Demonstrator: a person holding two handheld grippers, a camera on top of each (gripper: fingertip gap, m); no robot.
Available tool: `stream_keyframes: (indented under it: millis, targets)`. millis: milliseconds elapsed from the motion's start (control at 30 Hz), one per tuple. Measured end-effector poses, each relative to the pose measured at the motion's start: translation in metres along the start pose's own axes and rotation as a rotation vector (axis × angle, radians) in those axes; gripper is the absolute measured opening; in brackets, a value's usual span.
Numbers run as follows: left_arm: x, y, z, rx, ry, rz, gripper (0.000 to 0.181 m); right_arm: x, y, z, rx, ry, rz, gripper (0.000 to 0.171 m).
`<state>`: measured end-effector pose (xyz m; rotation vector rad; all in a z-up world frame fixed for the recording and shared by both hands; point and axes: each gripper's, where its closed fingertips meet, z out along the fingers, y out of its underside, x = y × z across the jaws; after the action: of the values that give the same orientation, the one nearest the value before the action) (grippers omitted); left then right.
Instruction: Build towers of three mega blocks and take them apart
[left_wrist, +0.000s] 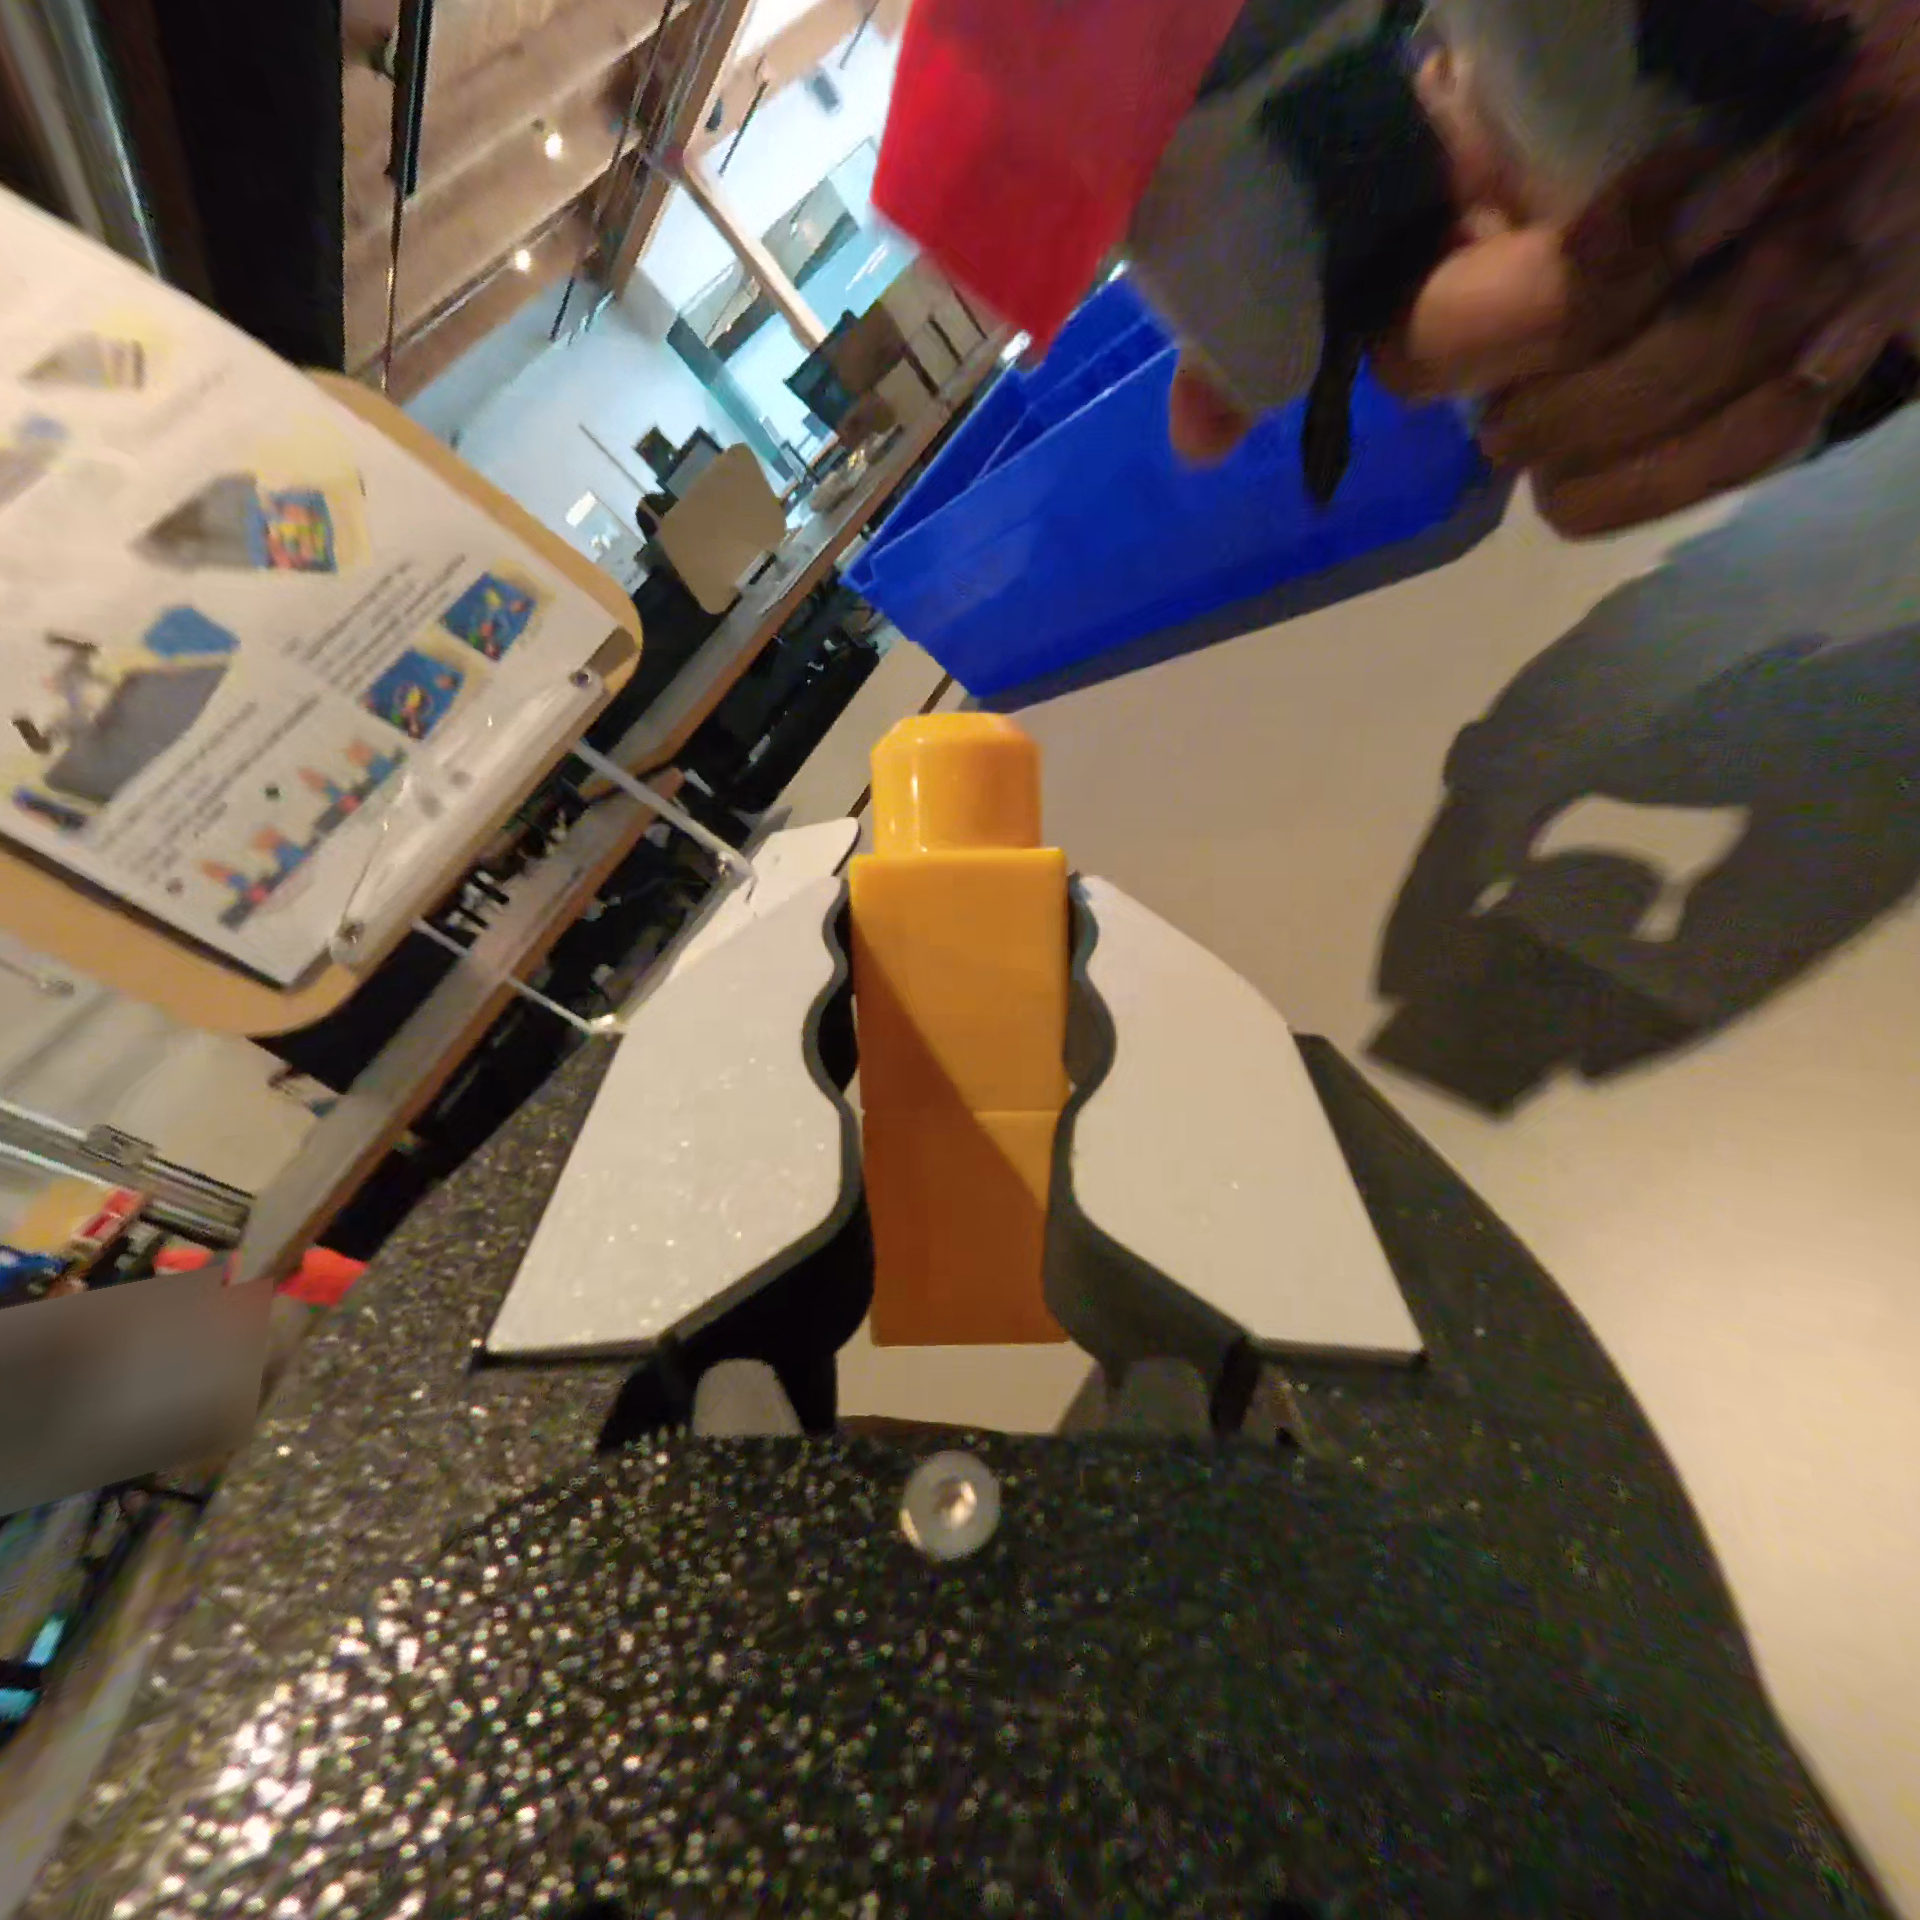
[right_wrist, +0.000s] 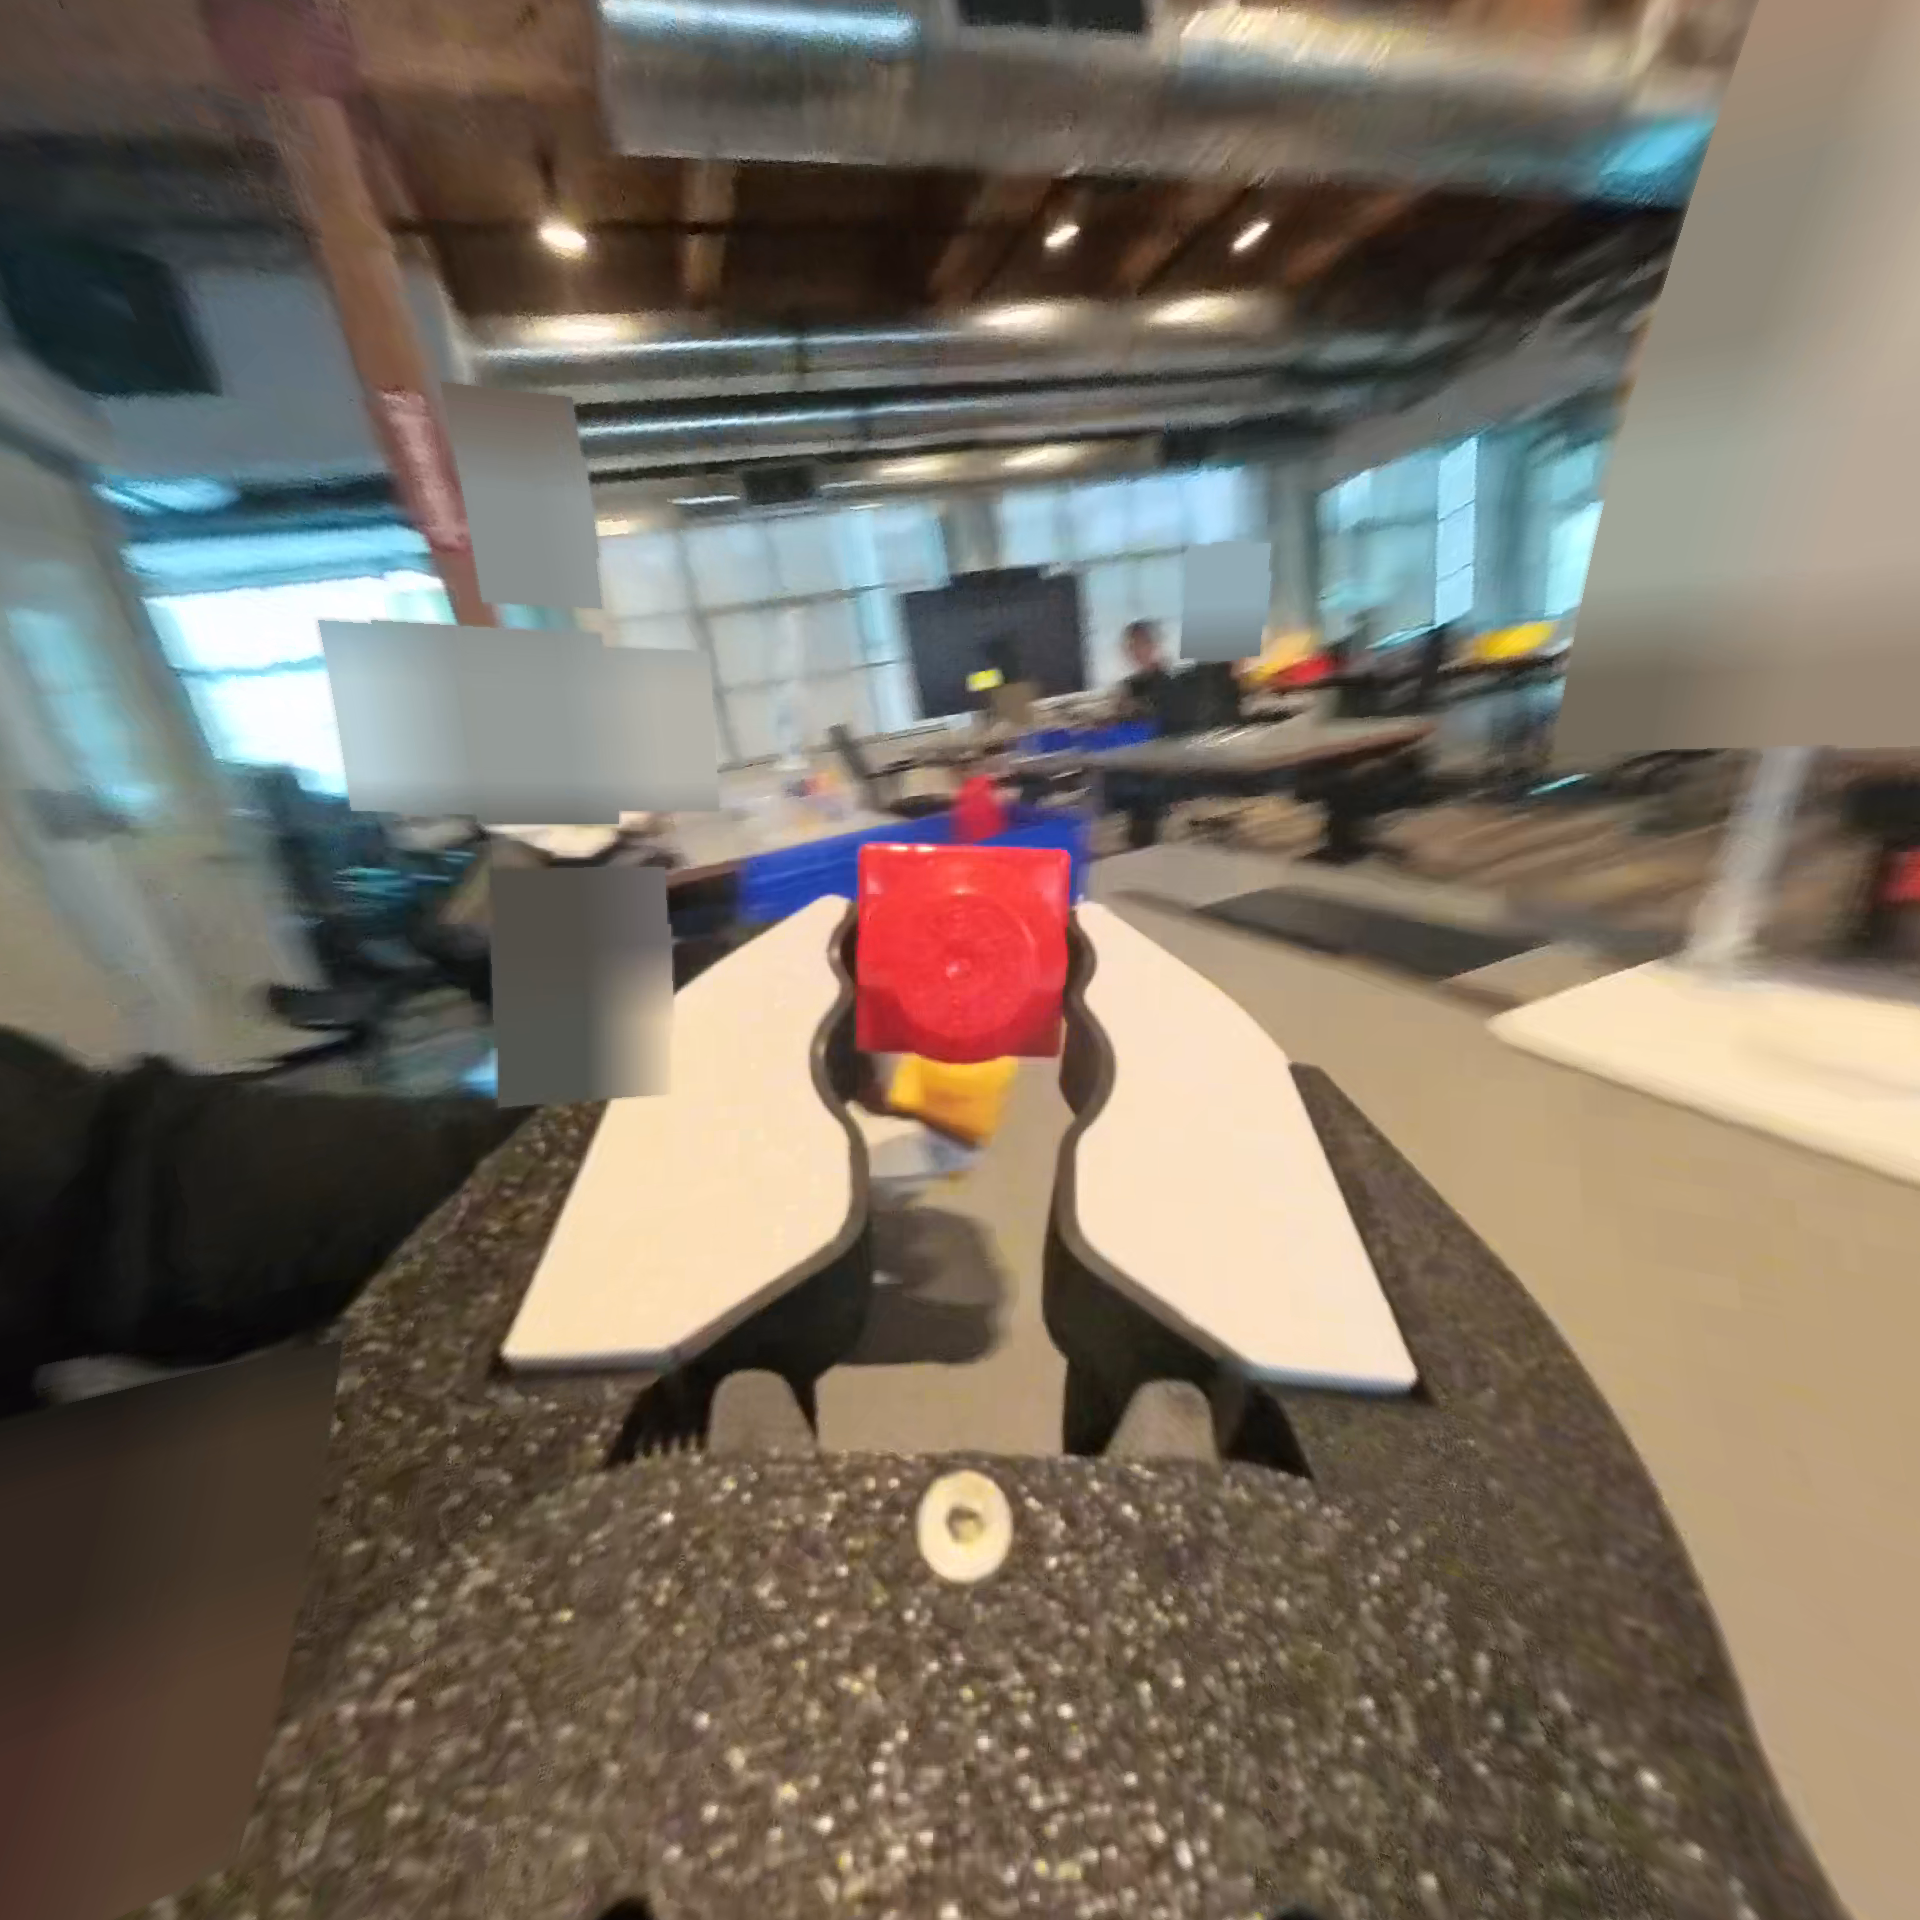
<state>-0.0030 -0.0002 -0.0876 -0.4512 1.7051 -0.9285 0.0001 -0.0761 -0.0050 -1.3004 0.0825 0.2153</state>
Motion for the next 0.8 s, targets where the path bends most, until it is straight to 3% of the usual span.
stream_keyframes:
  millis: [100, 200, 333, 500, 600, 700, 800]
  targets:
    - [-0.007, 0.005, -0.004, 0.011, 0.008, -0.062, 0.037, 0.028, -0.046, -0.032, 0.084, 0.29, -0.298, 0.036]
    - [-0.003, 0.004, -0.002, 0.002, 0.008, -0.012, 0.036, 0.078, -0.084, -0.089, 0.078, 0.681, -0.491, 0.036]
    - [0.014, 0.004, 0.004, -0.015, 0.048, 0.056, 0.036, 0.159, -0.076, -0.159, -0.16, 1.016, -0.383, 0.036]
    - [0.021, 0.005, 0.008, -0.03, 0.07, 0.081, 0.037, 0.215, -0.025, -0.179, -0.505, 1.084, -0.262, 0.039]
    - [0.018, 0.007, 0.007, -0.033, 0.064, 0.066, 0.037, 0.223, -0.01, -0.175, -0.595, 1.091, -0.272, 0.054]
    - [0.014, 0.007, 0.006, -0.032, 0.059, 0.048, 0.036, 0.216, -0.02, -0.168, -0.522, 1.084, -0.304, 0.06]
    - [0.014, 0.006, 0.005, -0.031, 0.058, 0.041, 0.036, 0.196, -0.046, -0.154, -0.337, 1.015, -0.335, 0.059]
